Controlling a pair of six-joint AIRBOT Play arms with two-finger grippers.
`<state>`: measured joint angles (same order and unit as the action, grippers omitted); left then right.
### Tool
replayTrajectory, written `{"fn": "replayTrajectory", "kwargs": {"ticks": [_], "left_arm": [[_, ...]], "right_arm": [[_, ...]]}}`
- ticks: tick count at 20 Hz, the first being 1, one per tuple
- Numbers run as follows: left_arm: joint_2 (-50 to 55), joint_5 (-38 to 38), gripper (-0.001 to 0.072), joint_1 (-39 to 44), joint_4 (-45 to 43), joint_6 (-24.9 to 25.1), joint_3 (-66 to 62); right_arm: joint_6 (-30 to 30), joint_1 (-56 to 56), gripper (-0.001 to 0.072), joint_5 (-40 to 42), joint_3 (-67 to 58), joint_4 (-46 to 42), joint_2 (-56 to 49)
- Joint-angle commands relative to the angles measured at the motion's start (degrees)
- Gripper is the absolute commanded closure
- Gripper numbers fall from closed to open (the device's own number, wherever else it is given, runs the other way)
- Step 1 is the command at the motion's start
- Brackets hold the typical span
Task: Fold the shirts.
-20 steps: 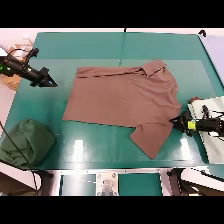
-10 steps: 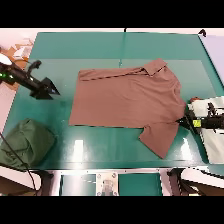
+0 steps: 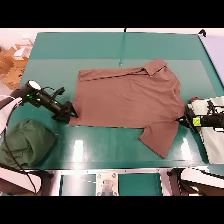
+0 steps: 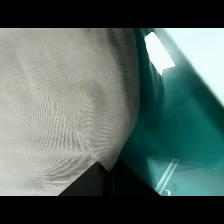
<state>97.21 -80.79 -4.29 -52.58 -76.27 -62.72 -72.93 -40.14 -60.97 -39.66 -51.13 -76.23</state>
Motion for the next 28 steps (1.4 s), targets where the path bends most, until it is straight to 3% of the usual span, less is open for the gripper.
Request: {"fn": "replayTrajectory", "kwargs": {"ticks": [1,3,4,9,15,19,22,25,28], "left_arm": [[0.3,6.3,0.0240,2.2,4.7,2.1,2.5],[0.3,4.2,0.0579,2.2,9.9,5.4,1.9],[0.3,2.0,0.0681,2.2,10.3,5.9,0.8],[-7.6,-3.4,0.0688,2.2,10.1,3.7,-10.7],[-28.6,-1.5,0.0687,2.2,8.7,2.8,-37.4],[-36.2,3.3,0.0686,2.2,7.3,0.7,-57.3],[-42.0,7.8,0.0686,2.2,3.3,-0.7,-59.6],[-43.1,4.6,0.0686,2.2,-5.6,-3.9,-59.1],[-42.9,4.4,0.0686,2.2,-9.0,-4.3,-49.6]], "right_arm": [[0.1,0.1,0.0696,-0.1,-0.1,0.8,0.0],[0.1,0.1,0.0696,-0.2,-0.1,1.4,0.1],[0.2,0.1,0.0697,-0.2,-0.1,2.3,0.1],[1.2,0.1,0.0697,-8.7,-9.2,11.8,5.5],[-0.9,-1.4,0.0697,-8.6,-37.4,25.6,27.0],[-6.8,-5.5,0.0697,-2.6,-56.3,22.5,36.7],[-11.1,-5.5,0.0696,-1.6,-64.8,15.4,38.4],[-12.6,-5.5,0.0697,-3.6,-64.6,12.5,38.3],[-12.3,-5.5,0.0697,-5.3,-53.8,13.2,38.1]]}}
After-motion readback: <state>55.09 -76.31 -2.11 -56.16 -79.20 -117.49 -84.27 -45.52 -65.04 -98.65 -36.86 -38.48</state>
